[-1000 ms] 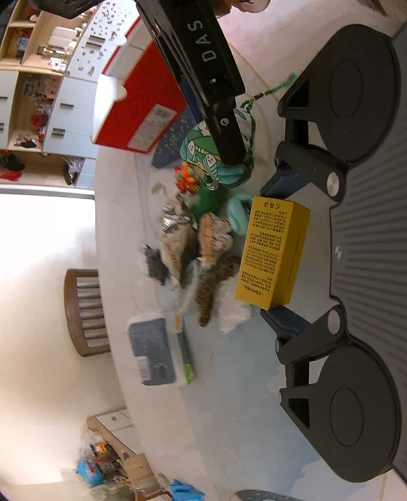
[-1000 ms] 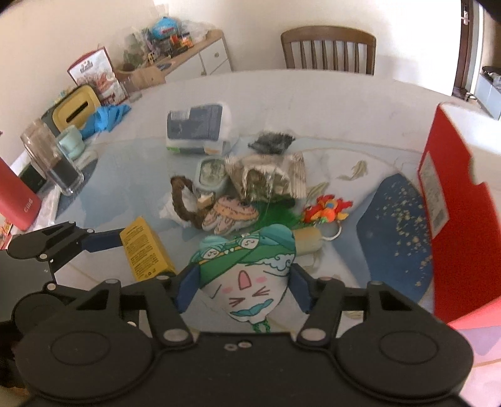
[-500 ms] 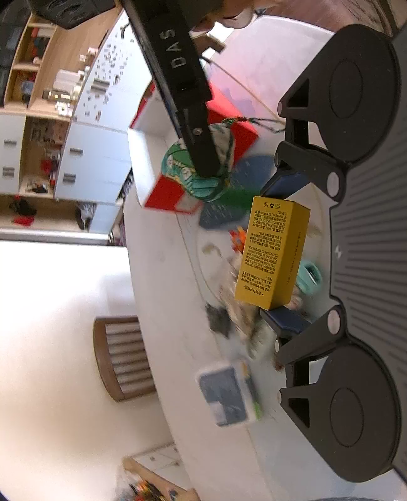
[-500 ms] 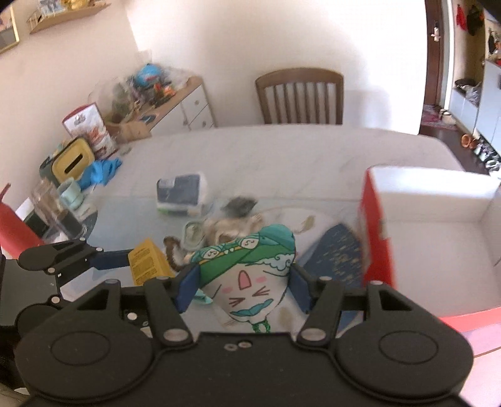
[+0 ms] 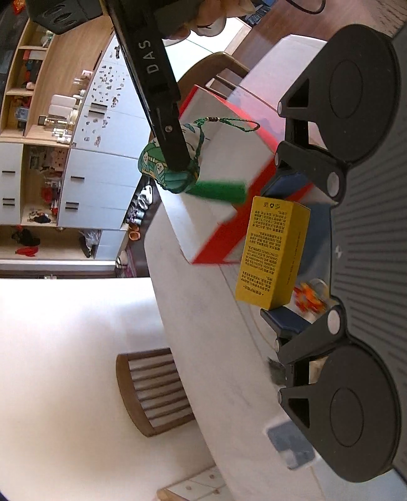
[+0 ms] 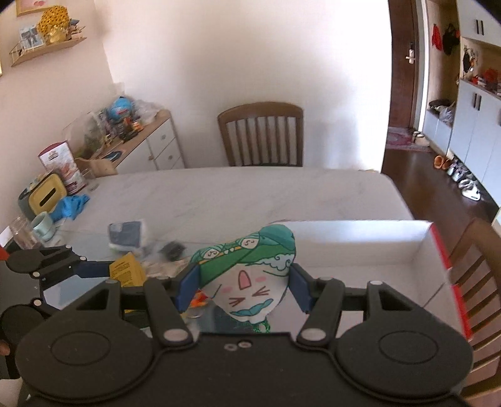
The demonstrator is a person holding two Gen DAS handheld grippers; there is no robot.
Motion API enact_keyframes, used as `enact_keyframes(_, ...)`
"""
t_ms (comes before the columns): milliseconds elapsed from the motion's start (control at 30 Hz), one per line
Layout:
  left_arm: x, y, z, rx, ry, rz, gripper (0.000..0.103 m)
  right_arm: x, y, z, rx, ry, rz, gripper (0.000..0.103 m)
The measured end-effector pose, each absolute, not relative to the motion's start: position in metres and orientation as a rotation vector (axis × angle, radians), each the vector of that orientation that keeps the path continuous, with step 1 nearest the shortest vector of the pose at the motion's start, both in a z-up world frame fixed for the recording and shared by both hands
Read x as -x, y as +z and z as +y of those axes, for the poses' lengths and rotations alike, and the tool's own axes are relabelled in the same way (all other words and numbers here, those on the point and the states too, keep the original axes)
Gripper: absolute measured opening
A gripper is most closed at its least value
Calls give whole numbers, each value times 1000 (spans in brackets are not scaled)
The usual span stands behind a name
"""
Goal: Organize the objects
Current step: 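Carry the yellow box and green plush toy with both grippers into the red box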
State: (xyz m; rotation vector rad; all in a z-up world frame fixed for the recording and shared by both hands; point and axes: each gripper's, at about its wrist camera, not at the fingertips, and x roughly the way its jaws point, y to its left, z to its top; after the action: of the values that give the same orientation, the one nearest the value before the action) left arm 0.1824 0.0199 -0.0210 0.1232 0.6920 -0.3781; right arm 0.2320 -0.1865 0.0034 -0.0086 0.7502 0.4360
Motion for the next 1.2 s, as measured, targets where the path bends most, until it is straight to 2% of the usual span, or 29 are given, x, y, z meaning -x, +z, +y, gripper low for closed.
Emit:
enact_keyframes(267,-222,-18,-56,-176,-408,704,74,-264,-10,-247,25,400,751,60)
enact_keyframes(600,-267,-41,-141,-237,-442,761,74,-301,-49,-294,66,404,798,60)
enact_keyframes(1200,-335,-109,-187,-283,-396,998,74,-313,-119,-289,227,505,979,61)
